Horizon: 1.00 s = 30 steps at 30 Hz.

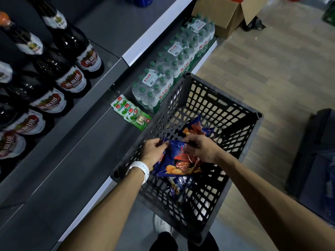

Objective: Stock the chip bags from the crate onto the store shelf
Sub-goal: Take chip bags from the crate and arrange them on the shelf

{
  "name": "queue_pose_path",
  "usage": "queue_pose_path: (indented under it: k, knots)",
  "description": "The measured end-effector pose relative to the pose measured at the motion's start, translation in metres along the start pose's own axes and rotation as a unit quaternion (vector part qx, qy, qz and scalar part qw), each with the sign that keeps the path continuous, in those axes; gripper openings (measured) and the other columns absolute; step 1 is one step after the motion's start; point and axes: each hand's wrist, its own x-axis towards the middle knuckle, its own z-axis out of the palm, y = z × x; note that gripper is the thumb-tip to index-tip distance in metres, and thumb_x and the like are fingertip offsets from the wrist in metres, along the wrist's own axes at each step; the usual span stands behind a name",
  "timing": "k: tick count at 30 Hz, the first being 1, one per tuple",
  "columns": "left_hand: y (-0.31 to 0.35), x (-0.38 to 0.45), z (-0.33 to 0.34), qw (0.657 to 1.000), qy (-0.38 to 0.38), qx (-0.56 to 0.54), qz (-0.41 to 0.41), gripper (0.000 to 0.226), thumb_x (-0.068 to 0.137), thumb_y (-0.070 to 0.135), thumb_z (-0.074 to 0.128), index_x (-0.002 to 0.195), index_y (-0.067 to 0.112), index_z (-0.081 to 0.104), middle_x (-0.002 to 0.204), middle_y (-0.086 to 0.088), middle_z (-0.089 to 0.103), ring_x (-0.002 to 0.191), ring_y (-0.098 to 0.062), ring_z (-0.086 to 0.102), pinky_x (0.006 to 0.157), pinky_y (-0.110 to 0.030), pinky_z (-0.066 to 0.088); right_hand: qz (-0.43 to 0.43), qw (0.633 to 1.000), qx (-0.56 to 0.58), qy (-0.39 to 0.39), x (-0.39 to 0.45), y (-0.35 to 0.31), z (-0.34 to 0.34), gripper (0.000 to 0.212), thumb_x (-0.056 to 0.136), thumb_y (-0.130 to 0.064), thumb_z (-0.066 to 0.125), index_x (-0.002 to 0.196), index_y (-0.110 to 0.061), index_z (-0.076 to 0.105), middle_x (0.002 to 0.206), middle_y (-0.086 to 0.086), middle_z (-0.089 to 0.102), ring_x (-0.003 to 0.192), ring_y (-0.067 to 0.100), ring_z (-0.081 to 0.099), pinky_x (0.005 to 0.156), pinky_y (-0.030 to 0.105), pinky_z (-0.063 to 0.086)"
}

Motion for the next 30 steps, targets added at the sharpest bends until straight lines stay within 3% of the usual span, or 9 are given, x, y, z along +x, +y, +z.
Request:
queue_pose_path:
  k: [5,8,13,15,18,22,24,27,30]
  knots:
    - [0.012,-0.001,-0.001,0.999,-0.042,-0.007,-0.004,0.016,0.092,0.011,0.058,0.091,0.007,0.074,0.092,-0.012,0.075,0.08,-0.018,0.063,0.075,-0.03,0.05,-0.014,1.0,0.003,-0.01,0.001,-0.007,-0.004,0.034,0.098,-0.026,0.06,0.131,-0.02,0.059,0.126,-0.001,0.059,0.11,0.016,0.059,0.095,0.034,0.053]
    - [0.016,-0.001,-0.003,0.997,-0.073,-0.021,-0.011,0.012,0.091,0.023,0.067,0.091,0.014,0.075,0.088,-0.007,0.075,0.083,-0.019,0.065,0.081,-0.032,0.053,-0.026,0.999,-0.034,-0.008,0.0,-0.008,-0.005,0.03,0.096,-0.029,0.063,0.125,-0.022,0.06,0.128,0.0,0.059,0.111,0.016,0.059,0.093,0.032,0.053]
    - [0.018,0.003,-0.011,0.993,-0.114,0.006,-0.028,0.034,0.082,0.043,0.074,0.094,0.012,0.068,0.09,0.001,0.072,0.092,-0.019,0.067,0.091,-0.033,0.05,-0.052,0.995,-0.082,-0.003,-0.003,-0.012,-0.006,0.035,0.088,-0.029,0.073,0.12,-0.02,0.063,0.132,-0.001,0.057,0.121,0.016,0.054,0.106,0.038,0.046]
    - [0.018,0.005,-0.013,0.991,-0.123,0.033,-0.029,0.043,0.079,0.047,0.076,0.102,0.012,0.068,0.097,0.002,0.07,0.094,-0.014,0.064,0.088,-0.029,0.047,-0.044,0.993,-0.106,0.012,-0.004,-0.015,-0.002,0.052,0.081,-0.034,0.079,0.127,-0.02,0.059,0.135,0.002,0.051,0.125,0.02,0.05,0.106,0.039,0.045]
    - [0.019,0.005,-0.012,0.987,-0.152,0.06,-0.005,0.048,0.078,0.052,0.075,0.097,0.008,0.072,0.091,-0.004,0.072,0.087,-0.025,0.068,0.087,-0.036,0.05,-0.046,0.993,-0.11,0.027,-0.006,-0.022,0.006,0.086,0.071,-0.038,0.087,0.143,-0.019,0.043,0.141,0.004,0.043,0.13,0.024,0.045,0.109,0.04,0.042]
    - [0.027,-0.002,-0.009,0.977,-0.195,0.08,-0.009,0.026,0.084,0.04,0.073,0.093,0.016,0.077,0.091,-0.004,0.077,0.092,-0.022,0.072,0.093,-0.039,0.054,-0.058,0.992,-0.11,0.004,-0.005,-0.028,0.016,0.12,0.065,-0.036,0.091,0.158,-0.019,0.017,0.156,0.008,0.034,0.144,0.026,0.031,0.118,0.039,0.026]
    - [0.027,-0.005,-0.01,0.973,-0.217,0.074,-0.009,0.025,0.084,0.033,0.074,0.098,0.012,0.074,0.093,-0.005,0.077,0.094,-0.022,0.072,0.095,-0.04,0.054,-0.039,0.995,-0.095,-0.003,-0.005,-0.028,0.018,0.121,0.066,-0.037,0.091,0.158,-0.018,0.016,0.157,0.008,0.036,0.144,0.028,0.033,0.117,0.04,0.029]
    - [0.025,-0.008,-0.016,0.976,-0.21,0.056,-0.011,0.034,0.079,0.029,0.08,0.102,0.007,0.067,0.099,-0.009,0.074,0.096,-0.026,0.071,0.095,-0.042,0.054,-0.008,0.996,-0.088,-0.014,-0.008,-0.025,0.014,0.101,0.067,-0.04,0.089,0.15,-0.015,0.036,0.144,0.007,0.049,0.133,0.028,0.047,0.108,0.039,0.042]
    - [0.024,-0.01,-0.023,0.979,-0.187,0.079,-0.006,0.049,0.065,0.051,0.084,0.094,0.014,0.071,0.097,-0.005,0.073,0.094,-0.023,0.07,0.089,-0.043,0.057,-0.016,0.995,-0.098,-0.018,-0.011,-0.022,0.009,0.076,0.071,-0.045,0.085,0.135,-0.019,0.053,0.131,0.005,0.053,0.123,0.025,0.05,0.099,0.039,0.05]
